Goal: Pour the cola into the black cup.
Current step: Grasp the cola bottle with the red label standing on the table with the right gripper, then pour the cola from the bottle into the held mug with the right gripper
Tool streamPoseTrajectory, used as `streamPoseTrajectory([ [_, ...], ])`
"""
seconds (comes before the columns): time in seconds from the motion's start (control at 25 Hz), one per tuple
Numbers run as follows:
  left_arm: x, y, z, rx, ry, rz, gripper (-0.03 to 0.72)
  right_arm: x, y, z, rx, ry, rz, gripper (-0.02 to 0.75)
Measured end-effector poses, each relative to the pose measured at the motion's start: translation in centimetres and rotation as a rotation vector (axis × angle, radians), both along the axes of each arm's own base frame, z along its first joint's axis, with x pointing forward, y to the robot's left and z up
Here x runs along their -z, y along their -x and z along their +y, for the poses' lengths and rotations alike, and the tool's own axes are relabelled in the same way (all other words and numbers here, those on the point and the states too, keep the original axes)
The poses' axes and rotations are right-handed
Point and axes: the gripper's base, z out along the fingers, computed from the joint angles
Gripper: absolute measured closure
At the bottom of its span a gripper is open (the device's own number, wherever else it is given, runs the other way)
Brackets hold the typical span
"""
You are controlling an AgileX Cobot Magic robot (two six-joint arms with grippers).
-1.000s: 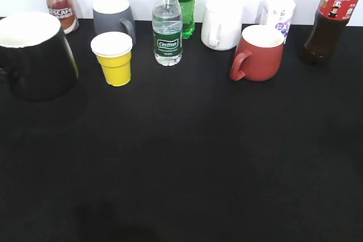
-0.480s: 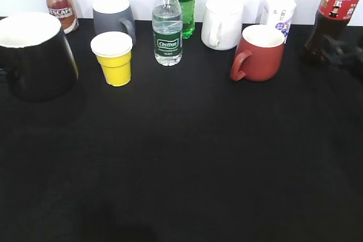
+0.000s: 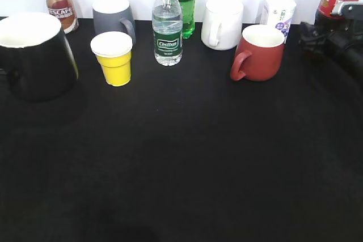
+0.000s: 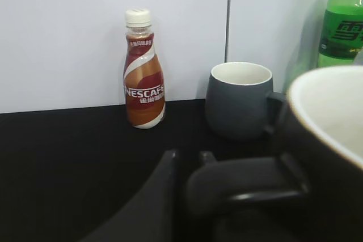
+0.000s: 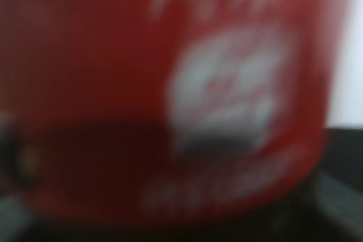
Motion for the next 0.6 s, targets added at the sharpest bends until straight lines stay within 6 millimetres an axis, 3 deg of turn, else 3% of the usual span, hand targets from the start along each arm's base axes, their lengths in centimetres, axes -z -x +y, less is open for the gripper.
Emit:
streamPoseTrajectory([
  [0.08,0.0,0.0,0.0,0.001,0.0,0.0,0.629,-0.1,-0.1,0.0,-0.001,0.004,-0.014,0.333],
  [0.28,0.0,0.1,-0.4,0.046,-0.031,-0.005,0.629,-0.4,1.6,0.2,-0.012,0.034,-0.07,0.335],
  [0.52,0.4,0.5,-1.7,0.191,-0.072,0.021,0.629,-9.7,7.6,1.0,-0.081,0.077,-0.248,0.344],
  [0.6,0.4,0.5,-1.7,0.192,-0.051,0.026,0.629,-11.5,9.1,1.5,-0.123,0.103,-0.29,0.344],
])
